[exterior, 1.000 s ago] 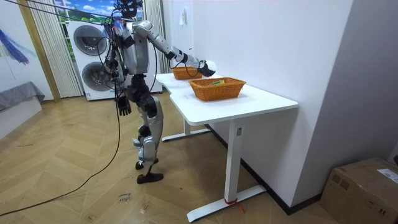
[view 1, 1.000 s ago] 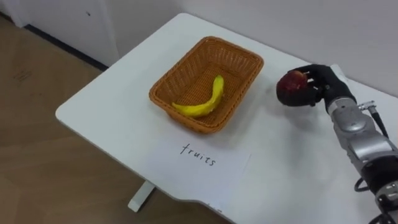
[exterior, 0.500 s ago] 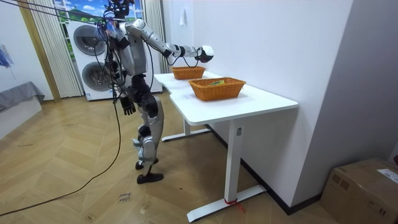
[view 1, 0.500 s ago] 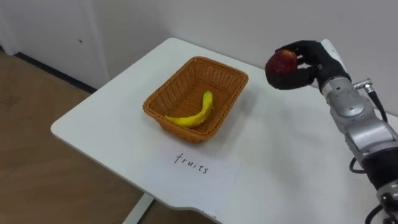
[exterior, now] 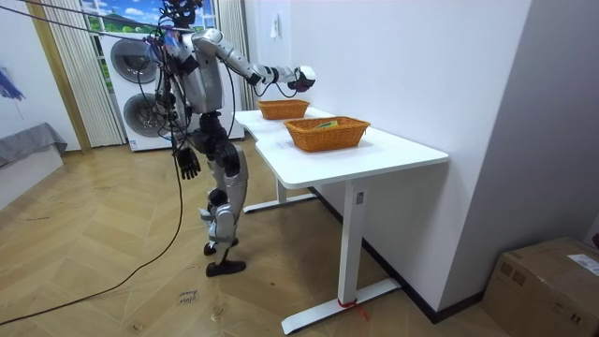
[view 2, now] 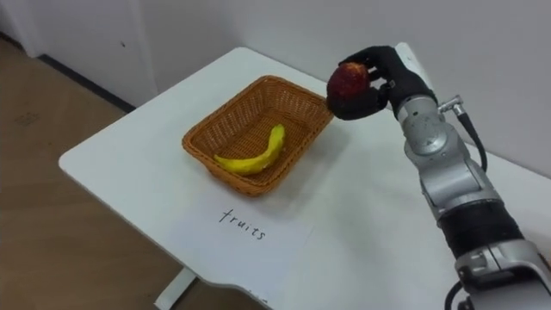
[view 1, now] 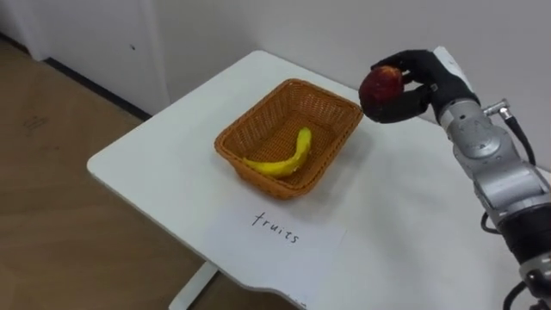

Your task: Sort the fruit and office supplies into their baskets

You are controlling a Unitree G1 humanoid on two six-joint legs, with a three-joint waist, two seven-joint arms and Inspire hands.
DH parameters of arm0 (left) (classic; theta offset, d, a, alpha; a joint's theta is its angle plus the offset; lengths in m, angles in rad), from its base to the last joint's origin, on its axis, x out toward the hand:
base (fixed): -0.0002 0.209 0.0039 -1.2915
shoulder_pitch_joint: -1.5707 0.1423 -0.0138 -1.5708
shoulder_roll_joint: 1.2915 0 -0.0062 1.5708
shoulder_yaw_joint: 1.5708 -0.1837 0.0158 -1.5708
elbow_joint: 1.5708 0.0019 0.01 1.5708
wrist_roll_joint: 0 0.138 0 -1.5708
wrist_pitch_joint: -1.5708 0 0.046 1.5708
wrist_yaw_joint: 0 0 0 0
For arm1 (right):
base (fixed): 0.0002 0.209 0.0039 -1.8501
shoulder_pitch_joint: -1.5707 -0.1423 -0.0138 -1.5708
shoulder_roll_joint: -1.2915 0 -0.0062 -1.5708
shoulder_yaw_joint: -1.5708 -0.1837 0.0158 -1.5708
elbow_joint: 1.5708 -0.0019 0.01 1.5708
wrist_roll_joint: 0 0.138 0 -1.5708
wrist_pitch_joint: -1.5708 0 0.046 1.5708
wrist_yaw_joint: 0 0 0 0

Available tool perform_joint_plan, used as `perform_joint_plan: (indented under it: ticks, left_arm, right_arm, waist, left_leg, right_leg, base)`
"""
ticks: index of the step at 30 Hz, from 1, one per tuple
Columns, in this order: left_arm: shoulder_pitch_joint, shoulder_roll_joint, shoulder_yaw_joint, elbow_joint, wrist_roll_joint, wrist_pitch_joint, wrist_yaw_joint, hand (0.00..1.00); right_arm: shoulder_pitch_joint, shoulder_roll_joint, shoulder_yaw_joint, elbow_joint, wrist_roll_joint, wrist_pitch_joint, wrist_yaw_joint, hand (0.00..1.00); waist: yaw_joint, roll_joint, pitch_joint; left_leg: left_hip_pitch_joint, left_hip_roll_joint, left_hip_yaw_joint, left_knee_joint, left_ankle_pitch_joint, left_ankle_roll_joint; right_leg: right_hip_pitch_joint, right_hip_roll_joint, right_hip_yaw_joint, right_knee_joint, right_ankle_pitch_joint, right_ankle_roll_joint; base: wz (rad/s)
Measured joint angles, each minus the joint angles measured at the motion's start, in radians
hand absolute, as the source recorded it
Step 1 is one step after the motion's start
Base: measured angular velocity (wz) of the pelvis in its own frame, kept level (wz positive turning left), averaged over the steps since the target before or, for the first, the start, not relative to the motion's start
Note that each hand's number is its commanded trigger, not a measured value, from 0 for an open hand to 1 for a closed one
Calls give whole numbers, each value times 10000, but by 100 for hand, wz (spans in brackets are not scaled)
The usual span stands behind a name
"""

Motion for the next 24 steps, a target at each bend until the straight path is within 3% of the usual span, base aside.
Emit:
perform_joint_plan:
  ticks: [11,15,20,24]
  left_arm:
    - [40,12,25,-232,170,-1,10,0]
    - [44,-4,20,-379,201,86,22,0]
    - [44,1,30,-403,207,173,50,0]
    - [42,-10,345,-381,316,175,18,0]
  right_arm:
    - [0,279,607,-319,-647,20,253,100]
    - [0,288,747,-320,-783,279,454,100]
    - [0,392,753,-324,-816,303,556,100]
    - [2,497,794,-322,-1345,303,596,100]
  waist:
    - [388,-73,33]
    - [530,-72,34]
    - [586,-62,38]
    - [733,-61,39]
  left_leg:
    - [-115,-7,-85,-11,-18,25]
    - [-186,-23,-178,-1,-19,23]
    - [-189,-37,-277,9,-17,21]
    - [-177,-37,-282,7,-16,19]
  right_leg:
    - [-101,-2,-14,17,-7,14]
    - [-108,4,-106,18,-7,14]
    - [-74,1,-226,32,-5,16]
    - [-50,9,-241,38,-4,16]
  base:
    - [0]
    - [8]
    - [6]
    - [0]
